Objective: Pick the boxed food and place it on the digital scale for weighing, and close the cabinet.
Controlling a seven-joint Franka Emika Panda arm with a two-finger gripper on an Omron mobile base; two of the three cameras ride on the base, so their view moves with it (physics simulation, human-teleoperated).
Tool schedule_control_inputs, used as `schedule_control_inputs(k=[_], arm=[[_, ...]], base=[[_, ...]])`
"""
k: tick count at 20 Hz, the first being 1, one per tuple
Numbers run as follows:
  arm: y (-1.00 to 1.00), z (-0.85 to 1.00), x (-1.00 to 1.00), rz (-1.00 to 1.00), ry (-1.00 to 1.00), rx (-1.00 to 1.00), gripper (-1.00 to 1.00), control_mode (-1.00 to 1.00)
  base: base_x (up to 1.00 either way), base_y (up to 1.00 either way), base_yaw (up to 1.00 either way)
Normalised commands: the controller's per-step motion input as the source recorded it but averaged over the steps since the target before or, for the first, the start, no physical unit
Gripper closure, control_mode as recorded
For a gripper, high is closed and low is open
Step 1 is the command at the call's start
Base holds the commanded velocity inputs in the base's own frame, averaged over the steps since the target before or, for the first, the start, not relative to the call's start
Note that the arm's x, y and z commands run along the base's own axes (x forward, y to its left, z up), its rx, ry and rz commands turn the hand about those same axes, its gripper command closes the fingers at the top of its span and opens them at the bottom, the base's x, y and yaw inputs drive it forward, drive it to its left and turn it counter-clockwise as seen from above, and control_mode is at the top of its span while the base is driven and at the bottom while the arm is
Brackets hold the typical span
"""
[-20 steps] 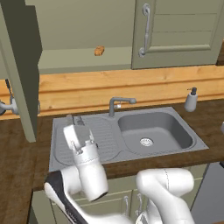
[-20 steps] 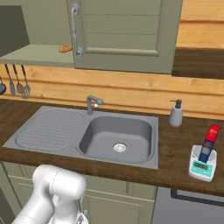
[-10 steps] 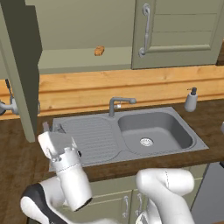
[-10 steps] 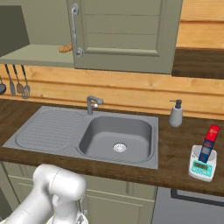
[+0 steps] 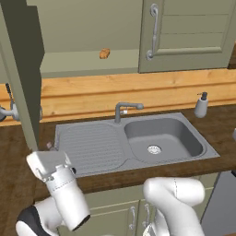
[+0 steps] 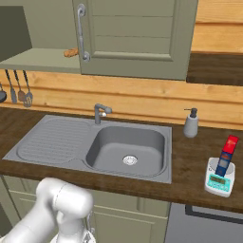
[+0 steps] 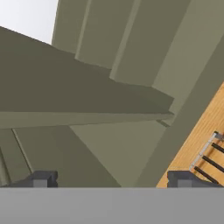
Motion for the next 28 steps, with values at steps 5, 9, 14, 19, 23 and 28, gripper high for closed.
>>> schedule_control_inputs(k=[5,9,14,19,23,28], arm=[[0.78,0.00,0.03,0.00,0.00,0.00,-1.00,-1.00],[0.92,0.05,0.09,0.00,0.01,0.00,-1.00,-1.00],[0.50,0.33,0.08,0.00,0.00,0.04,-1.00,-1.00],[0.01,0.40,0.00,0.00,0.00,0.26,-1.00,-1.00],[0.03,0.35,0.00,0.00,-0.02,0.32,-1.00,-1.00],[-0.14,0.41,-0.03,0.00,-0.04,0.39,-1.00,-1.00]], base=[[0.00,0.00,0.00],[0.00,0.00,0.00],[0.00,0.00,0.00],[0.00,0.00,0.00],[0.00,0.00,0.00],[0.00,0.00,0.00]])
